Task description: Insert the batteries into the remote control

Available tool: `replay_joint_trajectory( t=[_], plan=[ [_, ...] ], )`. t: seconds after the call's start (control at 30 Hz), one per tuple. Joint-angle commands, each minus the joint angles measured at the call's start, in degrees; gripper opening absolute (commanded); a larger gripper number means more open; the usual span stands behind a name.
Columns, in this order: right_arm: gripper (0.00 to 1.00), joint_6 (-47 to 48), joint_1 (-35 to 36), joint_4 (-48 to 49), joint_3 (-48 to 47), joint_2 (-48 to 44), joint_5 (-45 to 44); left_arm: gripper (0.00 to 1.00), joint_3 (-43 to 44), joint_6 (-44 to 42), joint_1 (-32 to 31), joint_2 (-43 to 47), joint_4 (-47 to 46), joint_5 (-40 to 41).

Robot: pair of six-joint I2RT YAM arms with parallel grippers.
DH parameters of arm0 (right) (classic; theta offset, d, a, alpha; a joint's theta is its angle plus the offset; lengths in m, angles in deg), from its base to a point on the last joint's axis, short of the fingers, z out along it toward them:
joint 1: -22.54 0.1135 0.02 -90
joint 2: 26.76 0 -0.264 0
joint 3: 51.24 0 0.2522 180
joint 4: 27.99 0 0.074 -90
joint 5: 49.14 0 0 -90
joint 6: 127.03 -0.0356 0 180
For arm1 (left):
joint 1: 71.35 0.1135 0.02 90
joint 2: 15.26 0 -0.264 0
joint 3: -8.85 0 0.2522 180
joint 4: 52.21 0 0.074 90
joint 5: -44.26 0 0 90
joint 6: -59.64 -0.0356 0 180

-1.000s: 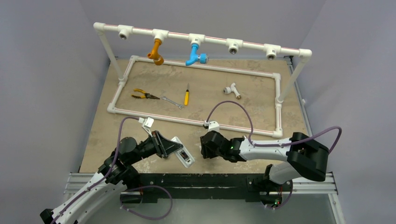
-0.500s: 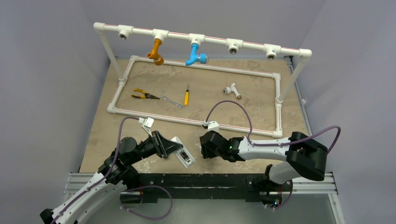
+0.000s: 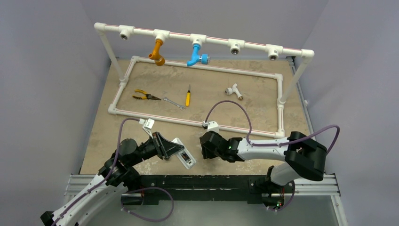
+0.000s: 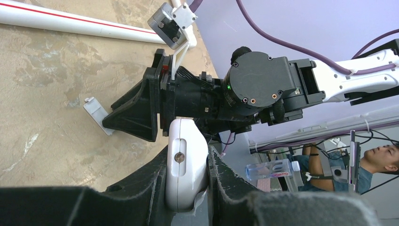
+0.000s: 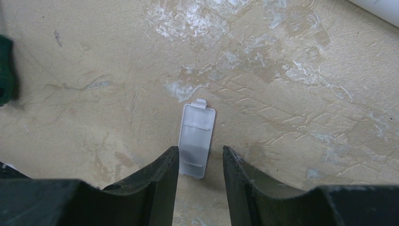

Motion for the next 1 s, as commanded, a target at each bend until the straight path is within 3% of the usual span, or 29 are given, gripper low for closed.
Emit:
replay_joint_trajectory(
  t=[0.0, 0.97],
  plan=[
    [0.39, 0.6, -0.1, -10.1, 2.5, 5.1, 0.3, 0.0, 0.5, 0.2, 0.3, 0.8, -2.2, -0.9],
    [0.38, 1.3, 0.9, -13.9, 0.2, 9.6, -1.1, 0.0, 0.5, 0.2, 0.3, 1.0, -2.2, -1.0]
  ],
)
